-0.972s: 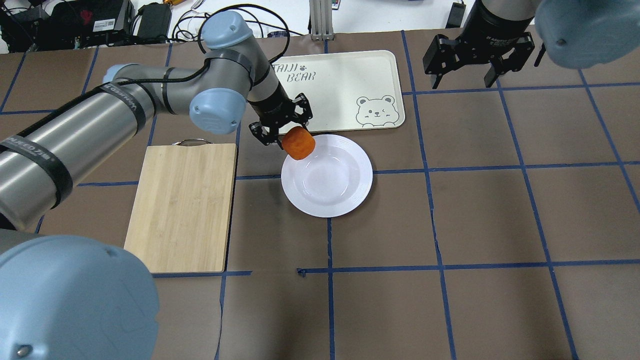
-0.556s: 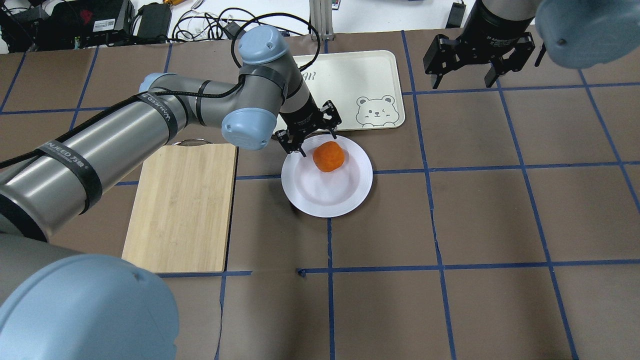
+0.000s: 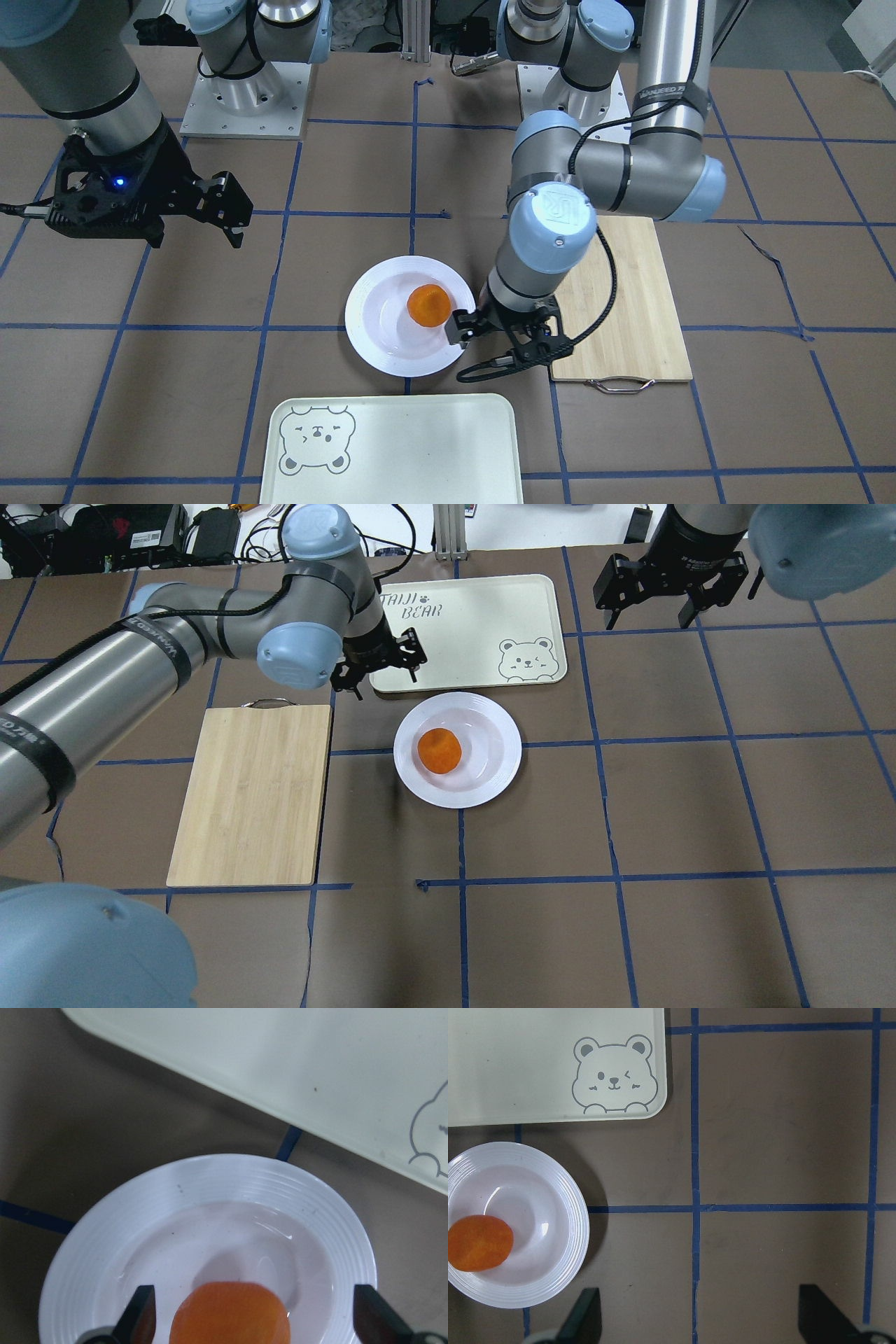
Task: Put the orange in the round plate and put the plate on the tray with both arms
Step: 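Raise the left gripper back toward the board while the right gripper reaches toward the plate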
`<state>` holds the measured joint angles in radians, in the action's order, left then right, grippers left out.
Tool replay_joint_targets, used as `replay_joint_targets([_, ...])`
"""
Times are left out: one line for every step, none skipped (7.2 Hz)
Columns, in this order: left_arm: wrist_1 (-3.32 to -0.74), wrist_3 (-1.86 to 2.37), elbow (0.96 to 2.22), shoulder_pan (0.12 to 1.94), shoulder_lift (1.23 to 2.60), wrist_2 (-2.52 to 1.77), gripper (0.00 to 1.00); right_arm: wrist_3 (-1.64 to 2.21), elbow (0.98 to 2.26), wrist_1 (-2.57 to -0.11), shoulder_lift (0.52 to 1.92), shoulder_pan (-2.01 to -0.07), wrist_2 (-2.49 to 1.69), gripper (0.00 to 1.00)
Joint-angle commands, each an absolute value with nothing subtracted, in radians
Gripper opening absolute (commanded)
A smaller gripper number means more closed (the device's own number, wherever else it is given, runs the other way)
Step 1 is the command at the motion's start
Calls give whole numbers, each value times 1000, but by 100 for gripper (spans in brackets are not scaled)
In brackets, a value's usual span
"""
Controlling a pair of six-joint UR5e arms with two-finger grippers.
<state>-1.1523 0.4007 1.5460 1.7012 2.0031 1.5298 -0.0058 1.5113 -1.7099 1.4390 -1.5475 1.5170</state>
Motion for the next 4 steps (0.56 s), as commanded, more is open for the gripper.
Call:
replay_joint_targets([-1253,308,1529,1573,1912,1590,100,6,1554,-1783,1369,-1543,1359,100])
replay_joint_targets([-1352,308,1531,1556,1870,1680,100,8,1613,-1872,1338,-1543,1330,100])
replay_joint_targets([-1362,308,1523,1514,1849,1712,100,30,1699,-1981,1327,-1548,1294,100])
replay_joint_targets([-1335,307,1522,1468,1836,1707,100,37,1803,-2106,1318,-1551,1204,100])
